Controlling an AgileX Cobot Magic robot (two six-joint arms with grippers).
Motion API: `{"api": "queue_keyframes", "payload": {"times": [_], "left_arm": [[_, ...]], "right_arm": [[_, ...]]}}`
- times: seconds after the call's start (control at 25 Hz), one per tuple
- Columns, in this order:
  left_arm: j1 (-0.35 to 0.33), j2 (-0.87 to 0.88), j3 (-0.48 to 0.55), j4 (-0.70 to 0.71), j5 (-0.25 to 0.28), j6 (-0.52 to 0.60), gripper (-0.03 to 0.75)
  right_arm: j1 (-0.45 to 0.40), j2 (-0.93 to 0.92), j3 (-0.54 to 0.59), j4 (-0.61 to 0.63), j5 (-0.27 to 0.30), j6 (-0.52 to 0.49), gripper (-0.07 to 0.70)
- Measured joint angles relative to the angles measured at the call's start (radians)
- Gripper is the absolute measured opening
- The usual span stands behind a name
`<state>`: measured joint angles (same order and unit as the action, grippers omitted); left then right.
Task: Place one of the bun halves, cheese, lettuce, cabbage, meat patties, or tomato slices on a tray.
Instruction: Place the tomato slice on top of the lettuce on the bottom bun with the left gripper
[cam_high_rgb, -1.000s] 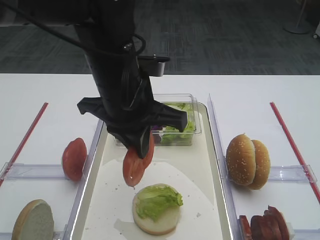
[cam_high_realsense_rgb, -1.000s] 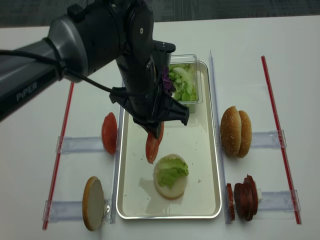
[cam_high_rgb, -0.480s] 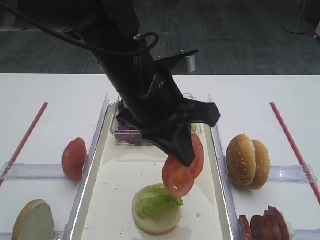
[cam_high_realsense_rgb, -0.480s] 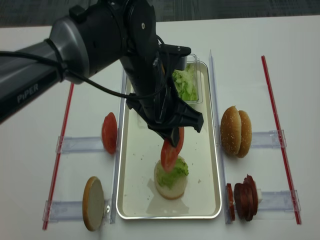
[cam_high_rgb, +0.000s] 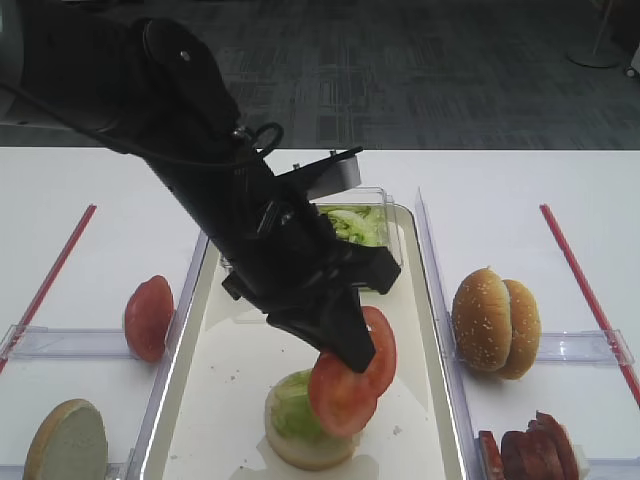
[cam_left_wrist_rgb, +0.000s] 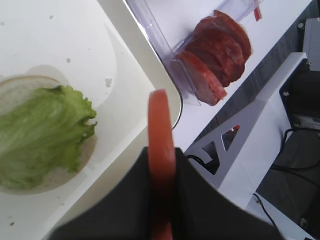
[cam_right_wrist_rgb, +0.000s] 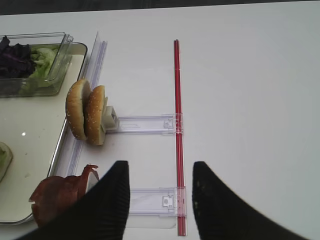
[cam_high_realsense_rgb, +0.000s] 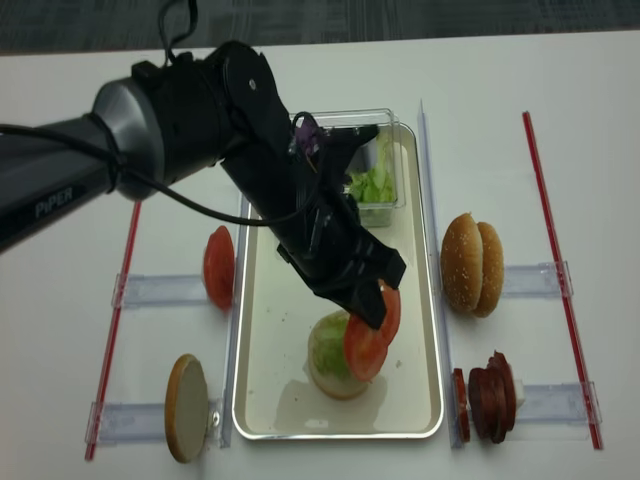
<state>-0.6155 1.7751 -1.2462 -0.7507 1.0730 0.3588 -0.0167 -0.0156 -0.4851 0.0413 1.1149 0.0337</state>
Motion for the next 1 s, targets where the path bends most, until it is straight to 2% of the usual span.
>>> {"api": "queue_keyframes", "payload": {"times": [0.12,0.44,0.76,1.0], "left_arm": [[0.01,0.0,0.021,-0.018,-0.005,0.027,0.034],[0.058,0.0,0.095,-0.121,-0.024,0.187,0.034],[0.111,0.0,0.105,-0.166,-0.024,0.245,0.034],[0.112,0.054,0.106,-0.218,0.014,0.289,0.034]], "right_arm": [[0.0,0.0,0.0,0.0,0.0,0.0,0.337],[0.0,0.0,0.0,0.0,0.0,0.0,0.337],[0.0,0.0,0.0,0.0,0.0,0.0,0.337],[0.0,0.0,0.0,0.0,0.0,0.0,0.337]]}}
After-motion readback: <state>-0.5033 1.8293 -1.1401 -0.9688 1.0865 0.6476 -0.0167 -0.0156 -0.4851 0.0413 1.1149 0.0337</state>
